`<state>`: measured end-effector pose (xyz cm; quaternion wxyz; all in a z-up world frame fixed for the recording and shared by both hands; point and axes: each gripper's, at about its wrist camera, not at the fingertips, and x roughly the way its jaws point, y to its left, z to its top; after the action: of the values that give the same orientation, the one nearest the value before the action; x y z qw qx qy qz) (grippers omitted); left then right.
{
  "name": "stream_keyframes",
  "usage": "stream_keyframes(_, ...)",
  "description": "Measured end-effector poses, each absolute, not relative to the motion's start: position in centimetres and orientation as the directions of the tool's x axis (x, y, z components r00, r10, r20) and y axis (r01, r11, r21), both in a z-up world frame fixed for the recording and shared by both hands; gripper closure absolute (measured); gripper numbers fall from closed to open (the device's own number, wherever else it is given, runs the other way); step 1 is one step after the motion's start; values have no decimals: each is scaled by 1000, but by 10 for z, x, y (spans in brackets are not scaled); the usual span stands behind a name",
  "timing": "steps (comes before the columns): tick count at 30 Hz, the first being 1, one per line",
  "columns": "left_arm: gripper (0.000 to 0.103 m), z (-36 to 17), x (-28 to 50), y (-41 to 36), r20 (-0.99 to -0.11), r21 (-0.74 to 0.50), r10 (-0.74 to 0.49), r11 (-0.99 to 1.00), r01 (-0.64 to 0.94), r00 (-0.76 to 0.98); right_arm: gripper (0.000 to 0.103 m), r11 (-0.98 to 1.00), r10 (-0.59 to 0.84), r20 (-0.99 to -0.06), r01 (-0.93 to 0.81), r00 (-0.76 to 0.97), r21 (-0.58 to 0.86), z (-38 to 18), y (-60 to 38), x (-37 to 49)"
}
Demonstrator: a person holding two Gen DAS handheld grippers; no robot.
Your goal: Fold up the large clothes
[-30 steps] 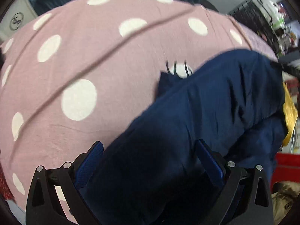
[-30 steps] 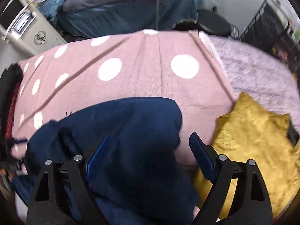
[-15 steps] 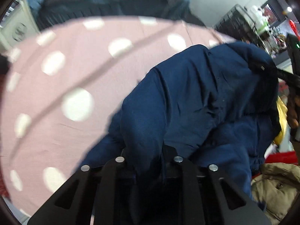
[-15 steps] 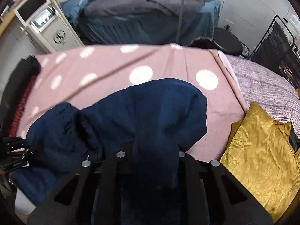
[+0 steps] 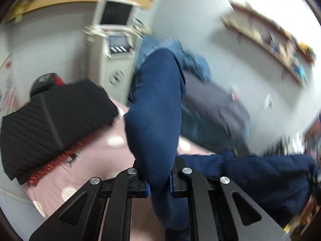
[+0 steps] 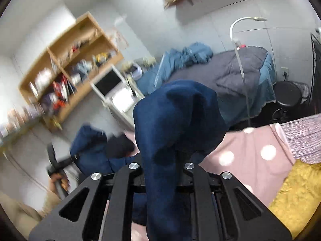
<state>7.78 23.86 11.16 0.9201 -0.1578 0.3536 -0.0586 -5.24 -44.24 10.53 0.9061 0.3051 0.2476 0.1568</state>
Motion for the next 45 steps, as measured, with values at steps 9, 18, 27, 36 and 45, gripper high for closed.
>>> stream_keyframes(9, 37, 87, 166, 309, -725, -377, -58, 868, -324, 686, 56, 541, 248, -498, 308, 831, 783, 15, -546, -15)
stream_keyframes(18, 17, -44, 178, 262, -893, -236, -52, 900, -366, 447, 55, 668, 116, -860, 601, 497, 438, -90, -524, -23)
stream_keyframes(27, 9, -105, 134, 124, -901, -316, -288, 948, -35, 325, 30, 854, 138, -874, 391, 465, 343, -89, -445, 13)
stream_keyframes(36, 8, -153, 81, 132, -954, -231, -213, 971, -67, 209, 22, 957, 148, -908, 175, 391, 231, -118, -378, 24)
stream_keyframes(45, 8, -191, 37, 167, -979, -194, -180, 968, -158, 98, 22, 999, -44, -905, -3, 422, -50, -142, -325, 75)
